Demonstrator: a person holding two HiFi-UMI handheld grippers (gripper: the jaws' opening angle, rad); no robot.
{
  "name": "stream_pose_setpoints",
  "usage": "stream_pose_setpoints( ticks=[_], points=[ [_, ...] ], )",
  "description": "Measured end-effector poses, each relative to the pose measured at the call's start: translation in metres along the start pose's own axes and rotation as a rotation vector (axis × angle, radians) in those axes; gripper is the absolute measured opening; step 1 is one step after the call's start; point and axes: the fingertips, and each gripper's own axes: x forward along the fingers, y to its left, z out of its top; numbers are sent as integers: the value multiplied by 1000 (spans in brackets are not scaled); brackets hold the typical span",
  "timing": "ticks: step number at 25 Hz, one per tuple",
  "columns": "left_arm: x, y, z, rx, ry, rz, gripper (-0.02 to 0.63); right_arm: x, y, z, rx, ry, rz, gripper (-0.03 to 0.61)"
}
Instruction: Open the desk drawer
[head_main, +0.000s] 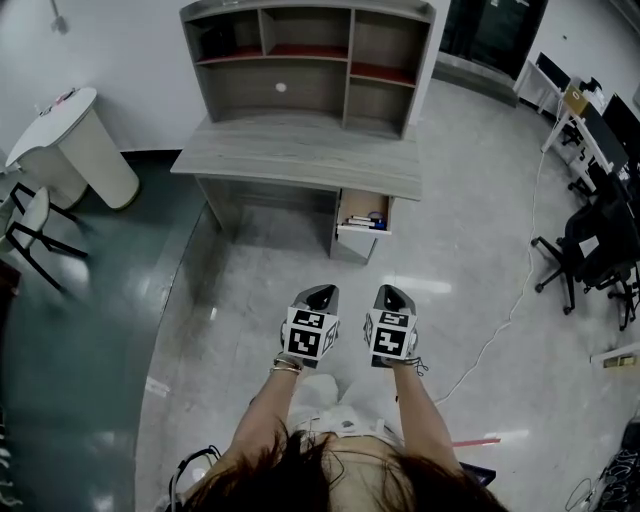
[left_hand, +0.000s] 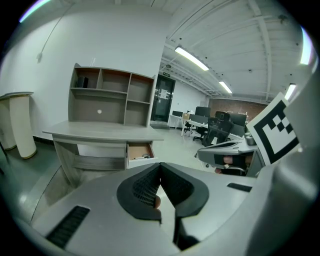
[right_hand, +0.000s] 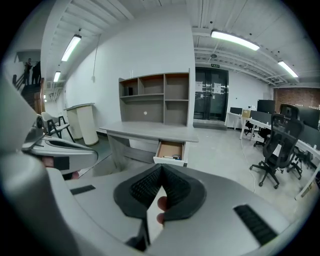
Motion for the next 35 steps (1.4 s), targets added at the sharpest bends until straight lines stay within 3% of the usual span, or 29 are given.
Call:
stream_pose_setpoints(
  ticks=[18, 35],
  points=[
    [-14, -59, 0, -82, -34, -21, 11, -50, -26, -2, -53, -30, 77, 20],
    [-44, -100, -12, -60, -52, 23, 11, -97, -36, -21, -37, -62, 136, 20]
  ],
)
